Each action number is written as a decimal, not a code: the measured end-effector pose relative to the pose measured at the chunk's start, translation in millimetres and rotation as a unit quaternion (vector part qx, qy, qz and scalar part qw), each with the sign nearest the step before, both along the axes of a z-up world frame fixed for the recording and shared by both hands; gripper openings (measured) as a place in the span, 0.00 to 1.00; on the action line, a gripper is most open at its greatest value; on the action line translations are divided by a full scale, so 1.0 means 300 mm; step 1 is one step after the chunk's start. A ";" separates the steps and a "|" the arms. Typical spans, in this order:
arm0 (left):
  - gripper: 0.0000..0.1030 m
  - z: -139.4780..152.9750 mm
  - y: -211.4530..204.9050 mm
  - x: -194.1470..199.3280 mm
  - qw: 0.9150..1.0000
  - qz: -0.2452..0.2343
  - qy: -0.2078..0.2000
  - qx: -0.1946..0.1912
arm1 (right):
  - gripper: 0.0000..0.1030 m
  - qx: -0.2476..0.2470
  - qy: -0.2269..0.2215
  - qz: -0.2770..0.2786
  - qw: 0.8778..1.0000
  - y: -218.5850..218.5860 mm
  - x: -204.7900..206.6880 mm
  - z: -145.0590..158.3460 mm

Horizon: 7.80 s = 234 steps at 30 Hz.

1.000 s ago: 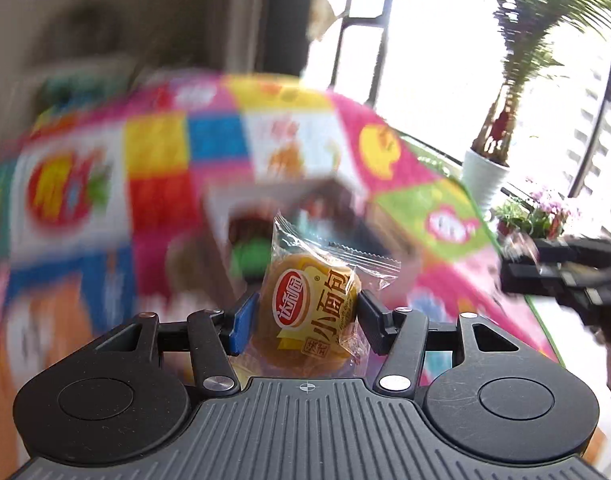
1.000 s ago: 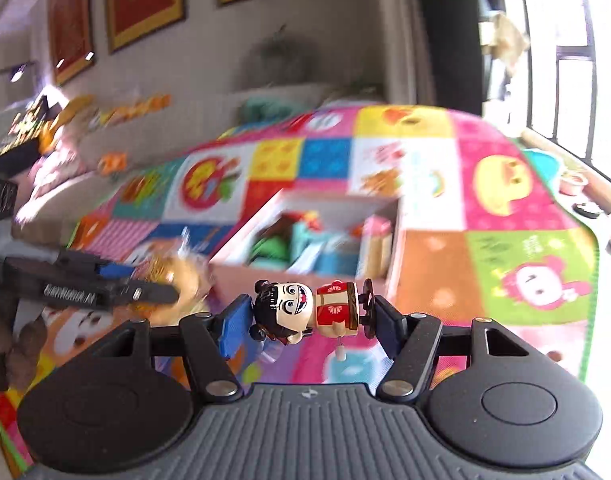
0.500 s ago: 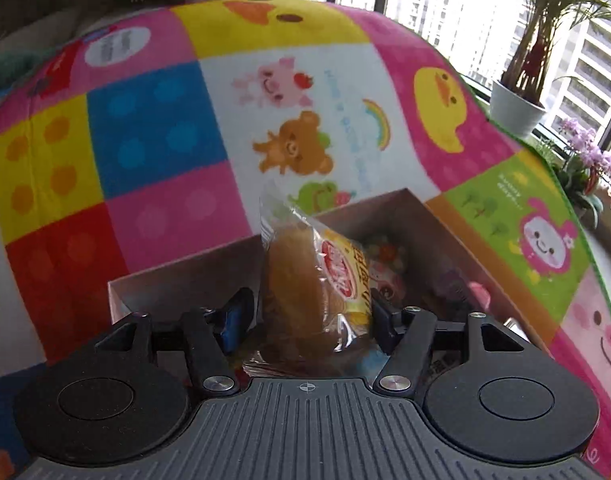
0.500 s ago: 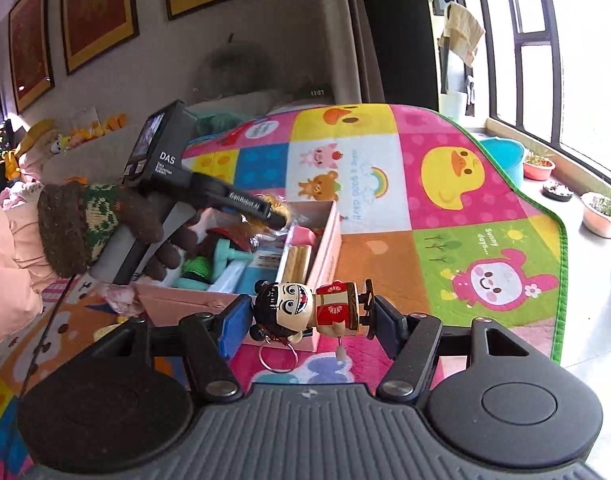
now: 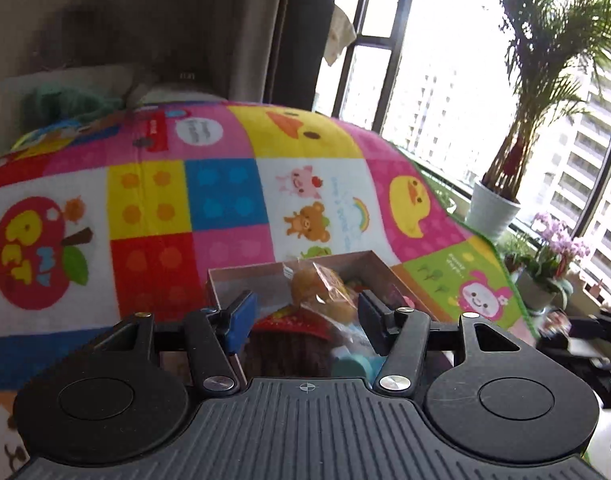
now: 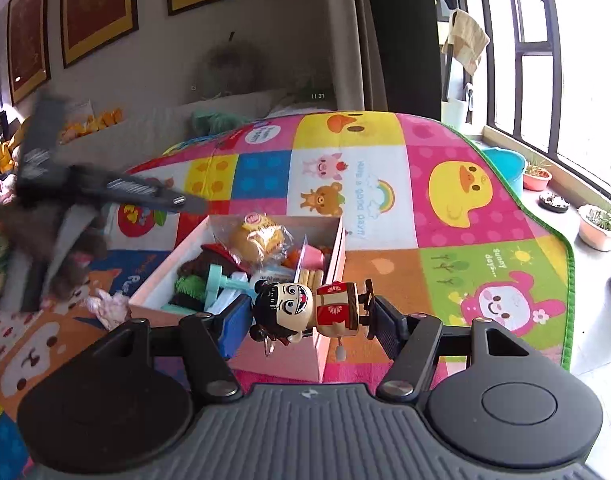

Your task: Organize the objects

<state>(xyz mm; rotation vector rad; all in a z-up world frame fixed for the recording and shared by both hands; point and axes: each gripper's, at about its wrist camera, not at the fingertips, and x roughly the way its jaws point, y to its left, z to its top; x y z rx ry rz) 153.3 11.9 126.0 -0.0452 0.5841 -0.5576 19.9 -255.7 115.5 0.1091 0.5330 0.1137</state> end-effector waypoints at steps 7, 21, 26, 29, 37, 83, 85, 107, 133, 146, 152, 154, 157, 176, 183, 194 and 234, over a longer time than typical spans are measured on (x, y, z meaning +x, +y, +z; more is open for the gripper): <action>0.59 -0.114 0.225 -0.363 0.997 0.034 0.009 -0.068 | 0.63 0.056 0.012 0.014 0.998 0.070 0.191 0.142; 0.59 -0.278 0.560 -0.513 0.977 0.165 0.053 -0.125 | 0.79 0.060 0.034 0.014 0.998 0.342 0.441 0.153; 0.59 -0.290 0.615 -0.482 0.964 0.212 0.058 -0.149 | 0.79 0.004 0.068 0.101 0.993 0.467 0.287 0.036; 0.59 -0.304 0.603 -0.480 0.963 0.213 0.070 -0.150 | 0.79 -0.033 0.097 0.167 0.981 0.581 0.204 -0.075; 0.59 -0.308 0.530 -0.495 0.971 0.182 0.080 -0.131 | 0.79 -0.105 0.104 0.215 0.965 0.762 0.140 -0.269; 0.53 -0.334 0.143 -0.114 0.981 0.160 0.094 0.053 | 1.00 -0.023 0.099 0.002 0.995 0.201 -0.078 -0.375; 0.51 -0.347 0.134 -0.140 0.982 0.144 0.107 0.051 | 1.00 -0.025 0.100 0.002 0.995 0.203 -0.077 -0.376; 0.39 -0.172 0.084 -0.427 0.999 0.034 0.006 0.020 | 1.00 -0.035 0.106 0.015 0.994 0.202 -0.084 -0.372; 0.40 -0.350 -0.103 -0.521 0.988 0.083 0.016 0.131 | 1.00 0.047 0.087 -0.103 0.990 -0.027 -0.103 -0.374; 0.41 -0.368 -0.101 -0.518 0.994 0.006 0.098 0.054 | 1.00 0.042 0.088 -0.104 0.990 -0.023 -0.101 -0.375; 0.67 -0.386 -0.202 -0.525 0.992 -0.011 0.083 0.091 | 1.00 0.042 0.088 -0.104 0.990 -0.022 -0.101 -0.376; 0.68 -0.387 -0.213 -0.529 0.993 0.001 0.083 0.089 | 1.00 0.043 0.088 -0.104 0.990 -0.022 -0.102 -0.375; 0.64 -0.372 -0.177 -0.536 0.993 0.060 0.084 0.051 | 1.00 0.046 0.087 -0.103 0.990 -0.023 -0.104 -0.376; 0.65 -0.419 -0.247 -0.388 0.986 0.139 0.052 0.082 | 1.00 0.060 0.083 -0.102 0.989 -0.040 -0.109 -0.377; 0.62 -0.420 -0.249 -0.412 0.986 0.121 0.038 0.107 | 1.00 0.047 0.086 -0.103 0.990 -0.026 -0.104 -0.377; 0.60 -0.411 -0.158 -0.473 0.990 0.102 0.049 0.088 | 1.00 -0.014 0.106 -0.108 0.988 0.028 -0.077 -0.384; 0.60 -0.379 0.249 -0.585 0.976 0.201 0.042 0.067 | 0.13 -0.218 0.056 0.056 0.973 0.461 -0.105 -0.201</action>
